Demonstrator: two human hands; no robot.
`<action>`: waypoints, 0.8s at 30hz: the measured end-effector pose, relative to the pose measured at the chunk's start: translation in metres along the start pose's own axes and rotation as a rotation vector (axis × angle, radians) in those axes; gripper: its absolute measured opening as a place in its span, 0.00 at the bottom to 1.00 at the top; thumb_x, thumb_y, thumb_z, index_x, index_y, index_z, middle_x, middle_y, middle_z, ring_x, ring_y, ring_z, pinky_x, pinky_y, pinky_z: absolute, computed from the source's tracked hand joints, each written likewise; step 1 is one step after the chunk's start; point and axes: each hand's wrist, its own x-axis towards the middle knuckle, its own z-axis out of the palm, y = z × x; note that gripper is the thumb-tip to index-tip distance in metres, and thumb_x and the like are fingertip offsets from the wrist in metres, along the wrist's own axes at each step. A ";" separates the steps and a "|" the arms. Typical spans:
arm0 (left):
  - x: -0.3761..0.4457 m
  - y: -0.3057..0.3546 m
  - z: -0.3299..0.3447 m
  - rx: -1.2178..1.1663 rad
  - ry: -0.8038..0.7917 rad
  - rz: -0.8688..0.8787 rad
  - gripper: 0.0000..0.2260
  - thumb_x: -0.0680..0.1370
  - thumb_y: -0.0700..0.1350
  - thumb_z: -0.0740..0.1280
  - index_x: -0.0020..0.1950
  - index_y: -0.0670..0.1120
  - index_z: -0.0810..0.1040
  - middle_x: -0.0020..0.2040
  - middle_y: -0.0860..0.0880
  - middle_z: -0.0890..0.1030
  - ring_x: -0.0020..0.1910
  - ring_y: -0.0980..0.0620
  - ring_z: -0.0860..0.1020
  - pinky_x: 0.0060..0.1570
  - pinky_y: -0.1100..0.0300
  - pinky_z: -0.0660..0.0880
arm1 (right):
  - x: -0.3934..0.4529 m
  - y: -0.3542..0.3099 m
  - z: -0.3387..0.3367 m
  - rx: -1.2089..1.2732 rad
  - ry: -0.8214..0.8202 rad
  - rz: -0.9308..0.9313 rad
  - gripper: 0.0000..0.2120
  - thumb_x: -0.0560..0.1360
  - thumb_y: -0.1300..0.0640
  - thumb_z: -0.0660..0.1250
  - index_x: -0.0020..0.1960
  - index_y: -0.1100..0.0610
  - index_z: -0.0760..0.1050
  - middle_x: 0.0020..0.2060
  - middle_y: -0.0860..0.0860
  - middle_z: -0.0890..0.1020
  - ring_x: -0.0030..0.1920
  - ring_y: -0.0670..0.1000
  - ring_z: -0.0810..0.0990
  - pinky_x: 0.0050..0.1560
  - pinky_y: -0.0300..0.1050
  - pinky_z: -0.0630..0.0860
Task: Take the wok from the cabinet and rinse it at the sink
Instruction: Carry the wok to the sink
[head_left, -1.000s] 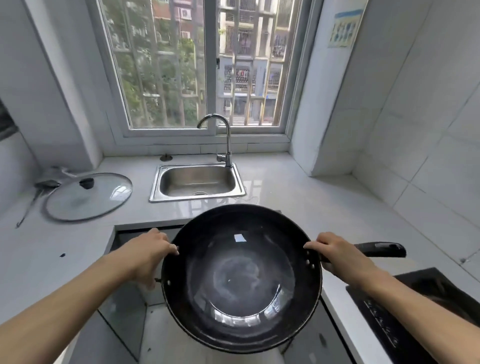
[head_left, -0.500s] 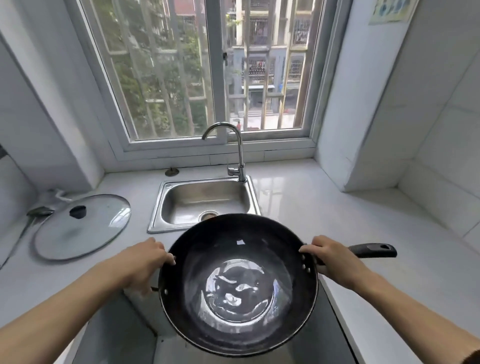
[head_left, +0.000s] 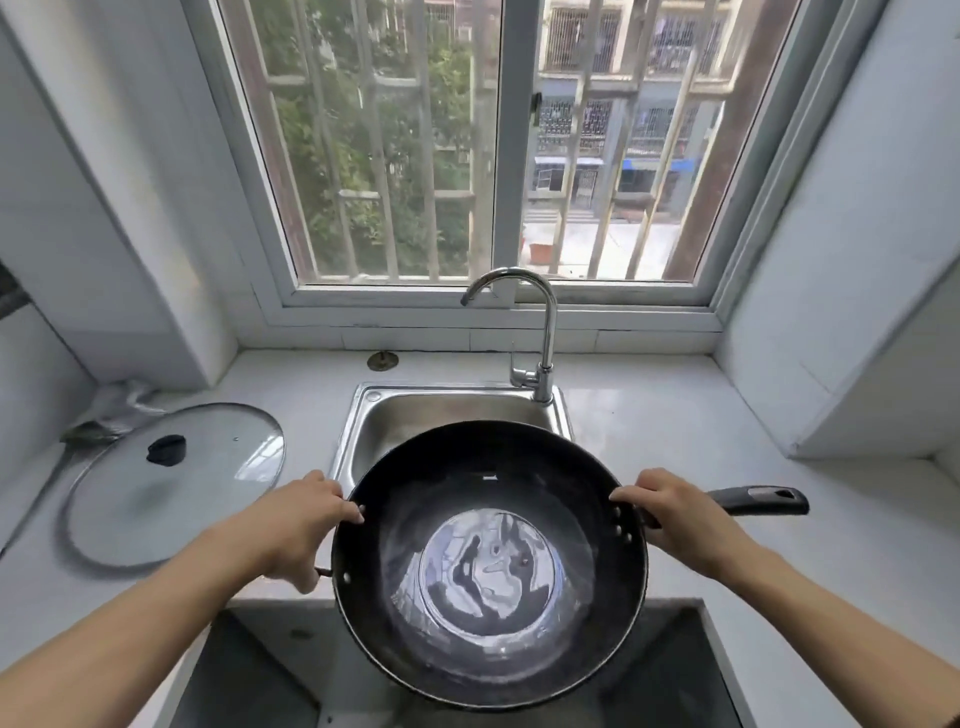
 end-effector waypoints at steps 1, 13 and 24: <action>0.010 -0.011 -0.001 -0.009 -0.002 0.004 0.40 0.61 0.51 0.73 0.73 0.58 0.66 0.61 0.55 0.71 0.61 0.52 0.66 0.57 0.58 0.72 | 0.013 0.000 0.003 -0.003 -0.003 0.001 0.26 0.60 0.67 0.79 0.53 0.48 0.79 0.36 0.42 0.67 0.34 0.46 0.70 0.31 0.41 0.75; 0.129 -0.126 -0.023 0.066 0.043 0.103 0.39 0.61 0.52 0.74 0.71 0.59 0.65 0.60 0.55 0.70 0.60 0.52 0.66 0.54 0.58 0.72 | 0.127 0.003 0.020 -0.053 -0.028 0.145 0.26 0.63 0.69 0.71 0.56 0.48 0.77 0.37 0.41 0.66 0.39 0.48 0.73 0.37 0.41 0.73; 0.199 -0.140 -0.019 0.046 0.032 0.068 0.40 0.60 0.54 0.73 0.71 0.60 0.63 0.62 0.54 0.69 0.61 0.52 0.65 0.58 0.56 0.72 | 0.177 0.058 0.059 -0.007 -0.110 0.173 0.26 0.64 0.69 0.69 0.57 0.48 0.75 0.38 0.43 0.68 0.42 0.51 0.73 0.40 0.44 0.74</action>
